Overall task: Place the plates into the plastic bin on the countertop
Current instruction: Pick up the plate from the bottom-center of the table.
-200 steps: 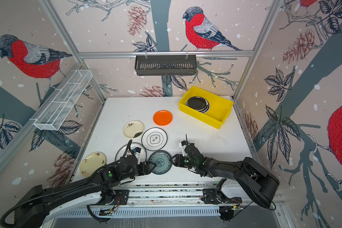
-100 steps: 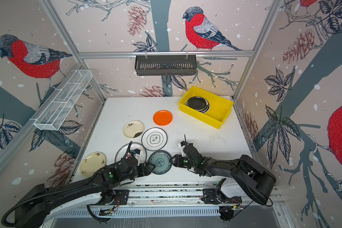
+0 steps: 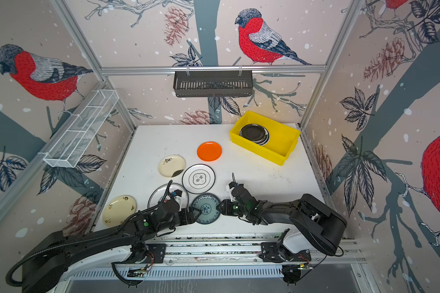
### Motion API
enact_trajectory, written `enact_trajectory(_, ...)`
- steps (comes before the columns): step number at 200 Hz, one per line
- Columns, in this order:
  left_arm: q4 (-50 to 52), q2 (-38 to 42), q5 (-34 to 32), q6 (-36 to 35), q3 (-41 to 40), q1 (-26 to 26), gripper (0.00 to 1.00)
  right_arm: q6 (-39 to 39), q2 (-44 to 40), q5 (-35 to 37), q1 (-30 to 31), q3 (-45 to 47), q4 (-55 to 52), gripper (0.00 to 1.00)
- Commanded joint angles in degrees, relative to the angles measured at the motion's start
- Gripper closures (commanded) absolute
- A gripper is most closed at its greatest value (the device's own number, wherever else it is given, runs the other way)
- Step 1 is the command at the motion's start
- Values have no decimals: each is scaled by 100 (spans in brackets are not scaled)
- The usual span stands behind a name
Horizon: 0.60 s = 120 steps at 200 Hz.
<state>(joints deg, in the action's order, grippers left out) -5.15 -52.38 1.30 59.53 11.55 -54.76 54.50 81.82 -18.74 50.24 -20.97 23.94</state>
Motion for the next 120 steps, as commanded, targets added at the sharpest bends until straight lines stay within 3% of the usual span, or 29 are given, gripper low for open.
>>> enact_trajectory(1, -284, -35, -60, -81, 57, -8, 20, -69, 80, 75, 15, -62, -52, 65)
enact_trajectory(65, -243, -18, -113, -151, 110, -8, 18, -82, 316, 150, 20, -214, -207, 74)
enact_trajectory(120, -145, 104, -110, -187, 154, -8, 14, -20, 426, 230, 9, -274, -374, 92)
